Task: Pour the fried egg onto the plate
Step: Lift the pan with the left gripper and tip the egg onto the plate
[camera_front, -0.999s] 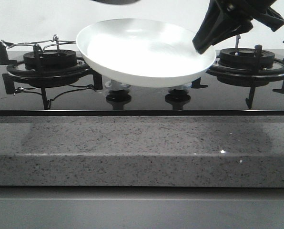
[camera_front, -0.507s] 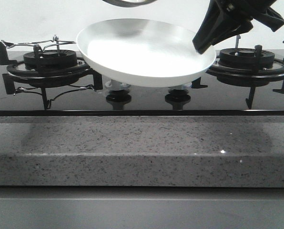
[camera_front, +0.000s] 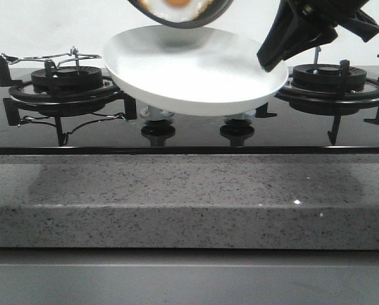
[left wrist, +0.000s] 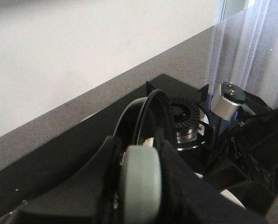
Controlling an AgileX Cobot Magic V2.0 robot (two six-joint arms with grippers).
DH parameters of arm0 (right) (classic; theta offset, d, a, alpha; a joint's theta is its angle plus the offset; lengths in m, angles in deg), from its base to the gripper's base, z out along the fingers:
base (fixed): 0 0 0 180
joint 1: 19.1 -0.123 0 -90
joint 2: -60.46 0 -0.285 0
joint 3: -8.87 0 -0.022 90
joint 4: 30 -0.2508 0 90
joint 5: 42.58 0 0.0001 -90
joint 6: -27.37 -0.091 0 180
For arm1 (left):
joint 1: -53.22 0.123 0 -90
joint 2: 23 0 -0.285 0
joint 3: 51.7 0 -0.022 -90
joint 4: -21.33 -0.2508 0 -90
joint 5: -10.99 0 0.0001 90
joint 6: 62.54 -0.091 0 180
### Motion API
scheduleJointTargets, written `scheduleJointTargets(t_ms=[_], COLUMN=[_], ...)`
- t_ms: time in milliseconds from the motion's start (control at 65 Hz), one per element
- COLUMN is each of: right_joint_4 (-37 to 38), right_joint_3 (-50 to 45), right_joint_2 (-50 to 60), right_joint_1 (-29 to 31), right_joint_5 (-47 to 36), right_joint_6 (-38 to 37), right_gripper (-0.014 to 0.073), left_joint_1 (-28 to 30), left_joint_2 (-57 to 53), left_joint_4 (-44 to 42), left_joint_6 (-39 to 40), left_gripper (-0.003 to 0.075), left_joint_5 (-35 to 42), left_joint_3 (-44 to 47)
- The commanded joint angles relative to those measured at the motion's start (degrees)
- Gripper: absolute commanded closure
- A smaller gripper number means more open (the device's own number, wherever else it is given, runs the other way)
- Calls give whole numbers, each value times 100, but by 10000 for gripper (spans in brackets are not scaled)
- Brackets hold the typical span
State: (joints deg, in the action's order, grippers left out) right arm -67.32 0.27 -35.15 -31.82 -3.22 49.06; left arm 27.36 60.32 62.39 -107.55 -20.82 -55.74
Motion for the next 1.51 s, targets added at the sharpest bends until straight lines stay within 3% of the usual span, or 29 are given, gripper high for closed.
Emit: scheduleJointTargets(t_ms=[0,630,1153,1292,1492], right_joint_4=[-241,-241,-241,-241,-241], right_joint_3=[151,151,151,151,151], right_joint_2=[243,243,243,243,243], right_joint_1=[-1,-1,-1,-1,-1], right_joint_5=[-223,-223,-223,-223,-223], right_joint_6=[46,46,46,46,46], right_gripper=[650,650,650,650,650], left_joint_1=[-113,-883,-647,-149,1085], left_joint_2=[-215,-224,-235,-235,-235], left_joint_4=[26,-1093,-1129,-526,1630], left_joint_6=[1,11,408,996,1045], left_gripper=[739,740,739,739,739], left_joint_5=[728,864,868,796,225], left_joint_3=[-197,-197,-197,-197,-72])
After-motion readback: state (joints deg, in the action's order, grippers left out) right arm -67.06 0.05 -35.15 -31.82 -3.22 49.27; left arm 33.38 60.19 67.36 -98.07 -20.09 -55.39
